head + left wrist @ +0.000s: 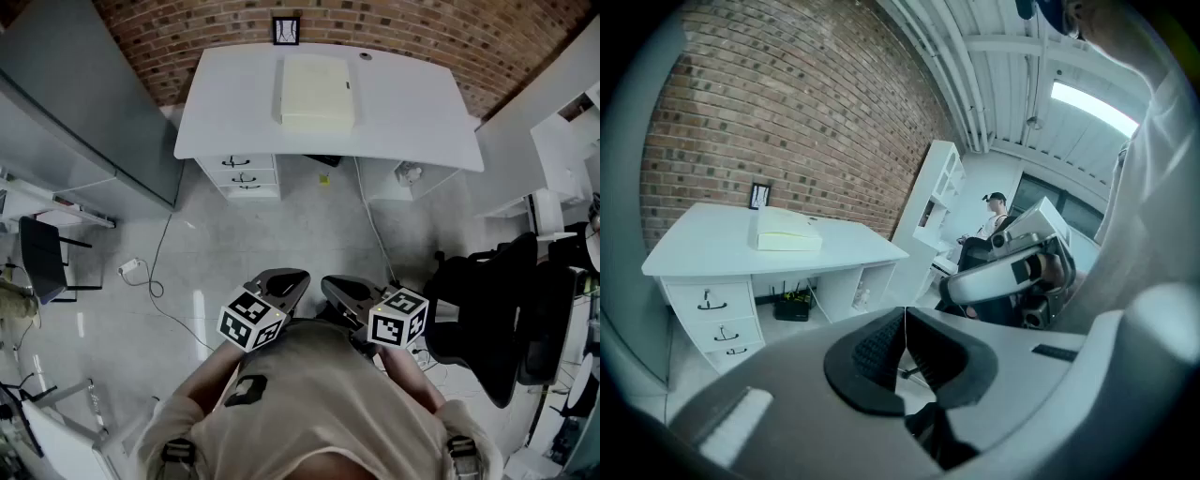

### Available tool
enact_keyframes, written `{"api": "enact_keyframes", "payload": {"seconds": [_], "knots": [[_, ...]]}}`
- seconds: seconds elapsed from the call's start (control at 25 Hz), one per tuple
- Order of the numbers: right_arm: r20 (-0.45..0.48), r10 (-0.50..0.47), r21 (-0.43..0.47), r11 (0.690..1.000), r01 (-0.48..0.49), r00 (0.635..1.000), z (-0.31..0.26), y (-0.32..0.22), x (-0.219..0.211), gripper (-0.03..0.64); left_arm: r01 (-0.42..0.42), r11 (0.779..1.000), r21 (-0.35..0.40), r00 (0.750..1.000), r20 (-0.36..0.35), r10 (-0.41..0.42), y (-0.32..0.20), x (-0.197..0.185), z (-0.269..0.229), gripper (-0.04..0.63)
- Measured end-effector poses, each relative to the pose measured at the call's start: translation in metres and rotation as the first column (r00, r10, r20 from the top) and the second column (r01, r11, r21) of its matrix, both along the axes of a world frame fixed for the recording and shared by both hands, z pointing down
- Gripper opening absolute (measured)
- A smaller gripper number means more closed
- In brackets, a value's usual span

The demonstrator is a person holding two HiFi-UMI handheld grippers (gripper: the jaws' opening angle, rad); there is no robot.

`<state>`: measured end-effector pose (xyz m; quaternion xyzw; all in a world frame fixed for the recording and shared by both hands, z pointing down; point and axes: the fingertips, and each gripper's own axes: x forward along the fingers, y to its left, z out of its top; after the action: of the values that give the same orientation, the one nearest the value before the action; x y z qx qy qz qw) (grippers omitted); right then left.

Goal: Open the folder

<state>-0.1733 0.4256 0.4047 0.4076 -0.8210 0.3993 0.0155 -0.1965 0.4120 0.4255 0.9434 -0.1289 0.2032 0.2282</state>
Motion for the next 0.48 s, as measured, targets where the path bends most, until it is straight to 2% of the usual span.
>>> {"api": "enact_keyframes", "payload": {"seconds": [0.2,0.48], "knots": [[-0.009,0.028,0.011,1.0,-0.028,1.0,-0.003,0.002,-0.011,0.006,-0.036,0.999,0.021,0.999,0.008,0.036,0.005,-0.012,-0.002,0.006],[0.001,0.077,0.025,0.997,-0.077,0.997,-0.005,0.006,0.006,0.006,-0.101,0.994,0.042,0.995,0.005,0.101,0.013,0.008,-0.006,0.006]]}}
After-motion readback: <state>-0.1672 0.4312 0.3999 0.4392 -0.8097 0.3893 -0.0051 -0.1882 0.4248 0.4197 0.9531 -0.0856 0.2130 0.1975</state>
